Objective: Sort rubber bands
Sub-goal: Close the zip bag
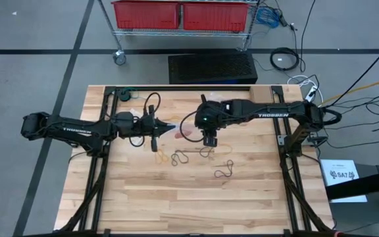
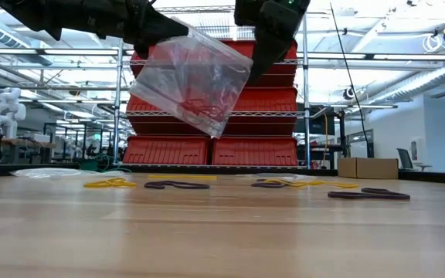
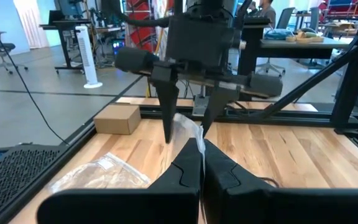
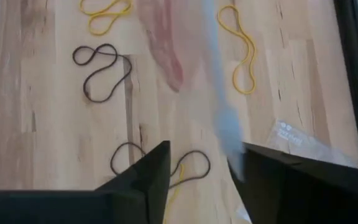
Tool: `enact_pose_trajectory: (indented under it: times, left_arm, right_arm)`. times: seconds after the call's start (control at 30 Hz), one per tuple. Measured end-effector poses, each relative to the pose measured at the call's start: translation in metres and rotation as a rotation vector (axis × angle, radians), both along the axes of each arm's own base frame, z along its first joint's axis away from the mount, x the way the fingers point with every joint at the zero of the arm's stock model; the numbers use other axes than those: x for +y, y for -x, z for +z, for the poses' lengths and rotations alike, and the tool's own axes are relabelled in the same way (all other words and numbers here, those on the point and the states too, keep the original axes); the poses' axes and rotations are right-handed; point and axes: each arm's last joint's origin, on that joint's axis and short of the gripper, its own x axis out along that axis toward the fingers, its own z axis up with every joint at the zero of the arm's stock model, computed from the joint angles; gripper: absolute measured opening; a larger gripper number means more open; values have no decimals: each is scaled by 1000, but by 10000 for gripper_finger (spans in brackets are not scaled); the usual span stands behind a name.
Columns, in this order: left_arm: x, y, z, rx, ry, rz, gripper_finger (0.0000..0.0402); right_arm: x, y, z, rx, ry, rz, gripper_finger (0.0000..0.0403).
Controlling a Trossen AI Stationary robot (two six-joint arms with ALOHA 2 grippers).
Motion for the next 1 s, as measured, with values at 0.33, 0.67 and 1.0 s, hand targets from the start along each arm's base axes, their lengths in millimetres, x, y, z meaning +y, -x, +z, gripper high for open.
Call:
enact_pose_trajectory:
  times: [0.33, 0.67, 1.0]
  left_arm:
    - [0, 0, 0, 3, 1, 0, 0]
    - [0, 0, 0, 2, 9, 0, 0]
    - [0, 0, -1, 2, 10, 4, 0]
  right_arm:
    - [-2, 16, 39, -192, 29, 7, 182]
    - [-1, -17, 33, -360, 63, 166, 164]
    - [-5, -21, 28, -351, 47, 142, 26]
